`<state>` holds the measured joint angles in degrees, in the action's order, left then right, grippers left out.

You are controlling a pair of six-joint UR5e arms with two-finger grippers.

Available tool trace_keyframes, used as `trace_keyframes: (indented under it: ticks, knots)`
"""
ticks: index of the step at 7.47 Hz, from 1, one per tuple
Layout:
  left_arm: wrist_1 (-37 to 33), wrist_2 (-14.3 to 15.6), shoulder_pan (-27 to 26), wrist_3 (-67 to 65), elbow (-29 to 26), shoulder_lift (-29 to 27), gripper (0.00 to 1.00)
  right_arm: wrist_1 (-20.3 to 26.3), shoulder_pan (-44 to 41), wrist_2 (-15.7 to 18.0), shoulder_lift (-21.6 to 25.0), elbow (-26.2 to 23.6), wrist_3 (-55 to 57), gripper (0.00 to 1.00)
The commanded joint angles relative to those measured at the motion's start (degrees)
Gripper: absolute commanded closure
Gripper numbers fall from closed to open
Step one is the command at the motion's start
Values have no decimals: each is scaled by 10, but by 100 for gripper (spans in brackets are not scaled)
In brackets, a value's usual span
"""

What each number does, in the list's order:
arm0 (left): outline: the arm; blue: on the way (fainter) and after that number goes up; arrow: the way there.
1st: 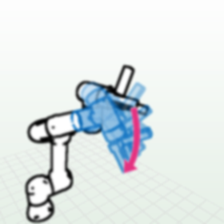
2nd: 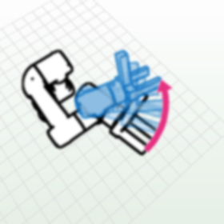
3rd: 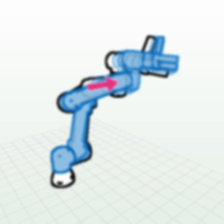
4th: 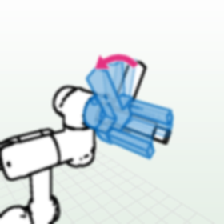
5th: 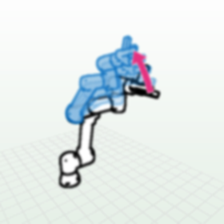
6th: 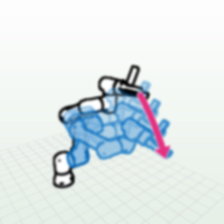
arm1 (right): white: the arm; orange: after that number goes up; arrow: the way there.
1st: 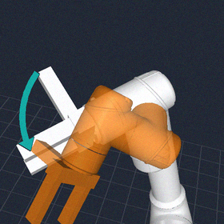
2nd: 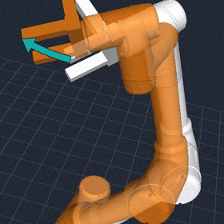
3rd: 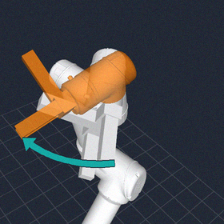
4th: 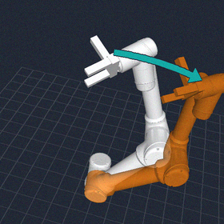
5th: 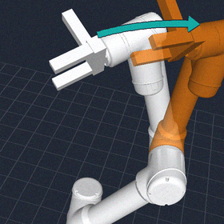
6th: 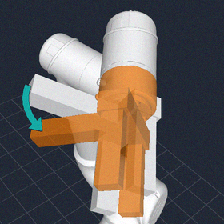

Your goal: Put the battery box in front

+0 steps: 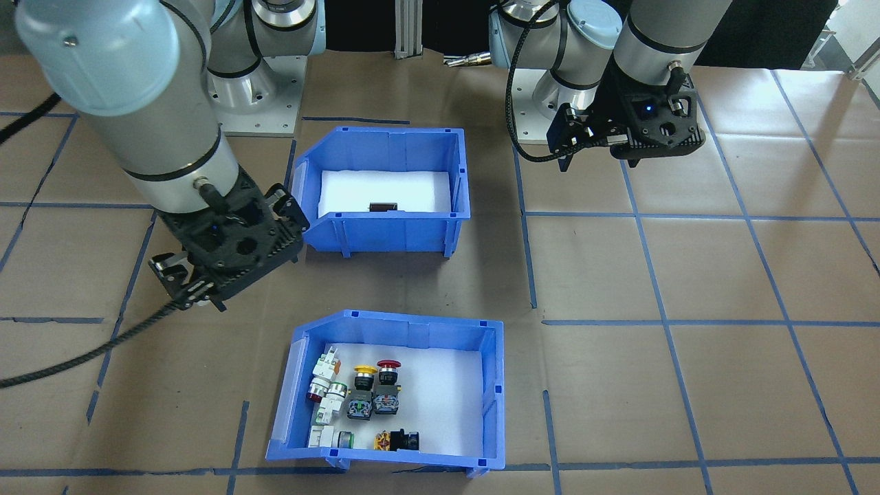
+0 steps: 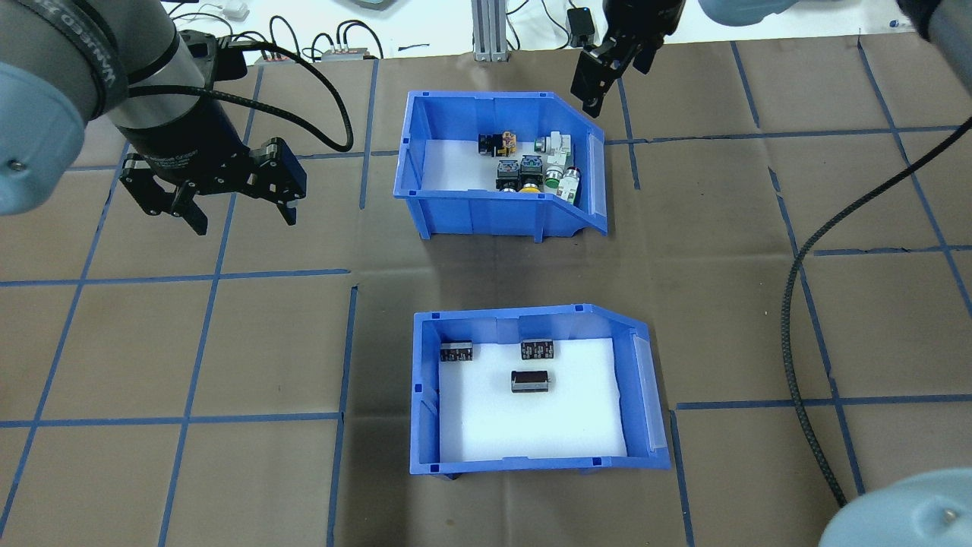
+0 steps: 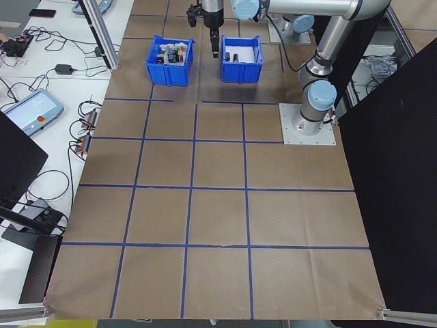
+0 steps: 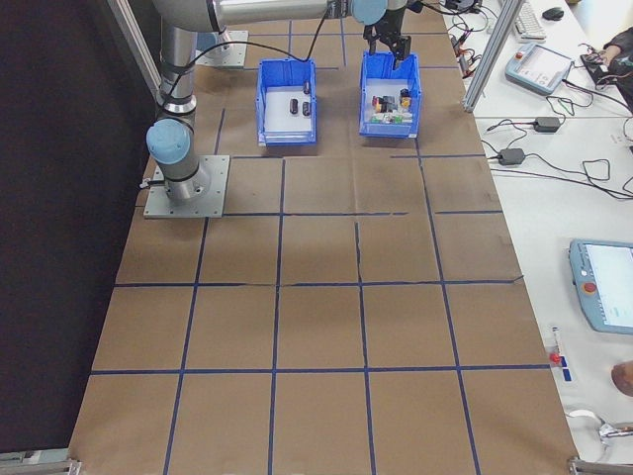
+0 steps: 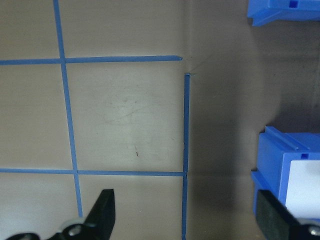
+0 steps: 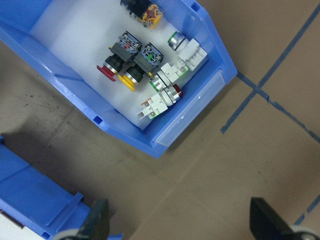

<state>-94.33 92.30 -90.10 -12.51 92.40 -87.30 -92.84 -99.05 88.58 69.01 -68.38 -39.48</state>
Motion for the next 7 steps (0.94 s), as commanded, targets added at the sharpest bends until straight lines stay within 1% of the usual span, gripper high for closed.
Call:
trace_keyframes:
  ticks: [1, 2, 3, 4, 5, 6, 7]
  knots:
    - [-2, -31, -2, -173, 55, 42, 0, -11, -33, 1, -24, 14, -97, 0]
    - [5, -34, -2, -231, 100, 79, 0, -12, -43, -1, -38, 14, -146, 0]
    - [5, -39, -2, -320, 141, 110, 0, -15, -49, -2, -44, 15, -176, 0]
    - [5, -40, -2, -404, 167, 129, 0, -29, -56, -7, -55, 12, -189, 0]
    - [5, -40, -15, -481, 175, 140, 0, -30, -84, -6, -65, 11, -188, 0]
    - [4, -40, -53, -601, 180, 143, 0, -45, -115, 1, -85, 11, -189, 0]
    - [5, -39, -104, -702, 190, 140, 0, -97, -136, 21, -111, 11, -191, 0]
